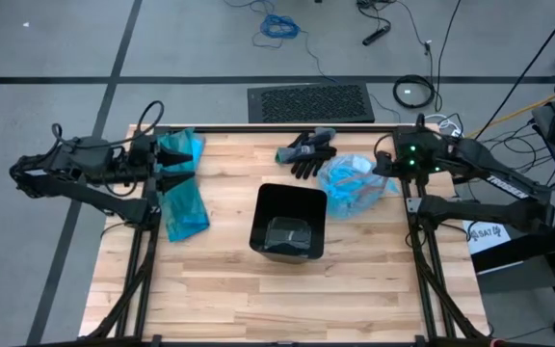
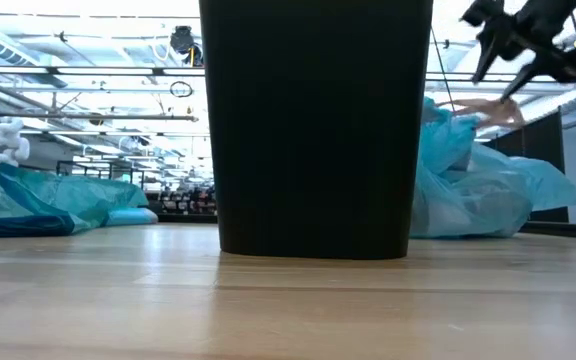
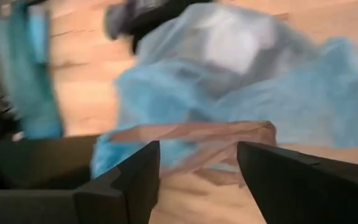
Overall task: Place trash/remove bag and relplace
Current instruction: Remove the blue trash bag from the bin, then put the blue trash bag into the black trash bin
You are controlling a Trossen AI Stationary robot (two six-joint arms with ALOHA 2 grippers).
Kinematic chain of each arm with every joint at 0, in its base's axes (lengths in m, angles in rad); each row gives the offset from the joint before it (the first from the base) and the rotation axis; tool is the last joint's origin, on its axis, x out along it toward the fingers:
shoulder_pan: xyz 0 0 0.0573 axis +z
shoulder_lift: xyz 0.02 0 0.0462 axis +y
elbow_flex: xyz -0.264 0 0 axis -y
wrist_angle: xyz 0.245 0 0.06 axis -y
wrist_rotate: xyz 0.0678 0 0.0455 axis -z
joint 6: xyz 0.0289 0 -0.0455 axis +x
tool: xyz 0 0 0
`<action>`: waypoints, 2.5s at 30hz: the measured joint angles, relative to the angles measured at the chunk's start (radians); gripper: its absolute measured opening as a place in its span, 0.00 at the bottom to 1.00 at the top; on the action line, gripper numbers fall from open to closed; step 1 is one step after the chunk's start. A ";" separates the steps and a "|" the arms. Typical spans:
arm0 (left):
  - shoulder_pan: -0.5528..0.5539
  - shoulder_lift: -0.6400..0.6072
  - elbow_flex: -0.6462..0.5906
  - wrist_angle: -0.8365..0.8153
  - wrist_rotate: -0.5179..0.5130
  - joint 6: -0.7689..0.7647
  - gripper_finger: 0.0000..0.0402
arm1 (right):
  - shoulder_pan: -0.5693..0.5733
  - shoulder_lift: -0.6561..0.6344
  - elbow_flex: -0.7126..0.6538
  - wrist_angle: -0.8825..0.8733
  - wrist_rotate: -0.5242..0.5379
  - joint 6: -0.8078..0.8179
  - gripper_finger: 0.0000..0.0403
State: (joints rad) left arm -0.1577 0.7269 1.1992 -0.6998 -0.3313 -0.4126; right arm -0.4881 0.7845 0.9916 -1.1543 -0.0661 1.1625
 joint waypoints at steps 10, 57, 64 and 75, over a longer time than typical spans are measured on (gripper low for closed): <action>-0.001 -0.001 0.000 -0.067 0.001 0.000 0.64 | 0.038 0.003 0.038 -0.170 -0.124 0.000 0.51; 0.140 0.176 -0.399 -0.589 0.283 -0.940 0.64 | 1.036 0.357 0.035 0.224 0.381 0.679 0.51; 0.179 0.188 -0.498 -0.534 0.362 -0.944 0.64 | 1.035 0.356 0.035 0.224 0.380 0.642 0.51; 0.230 0.280 -0.504 -0.486 0.401 -0.952 0.64 | 1.035 0.355 0.035 0.243 0.379 0.578 0.51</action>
State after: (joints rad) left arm 0.0720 1.0068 0.6952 -1.1863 0.0701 -1.3647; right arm 0.5472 1.1397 1.0267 -0.9114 0.3130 1.7402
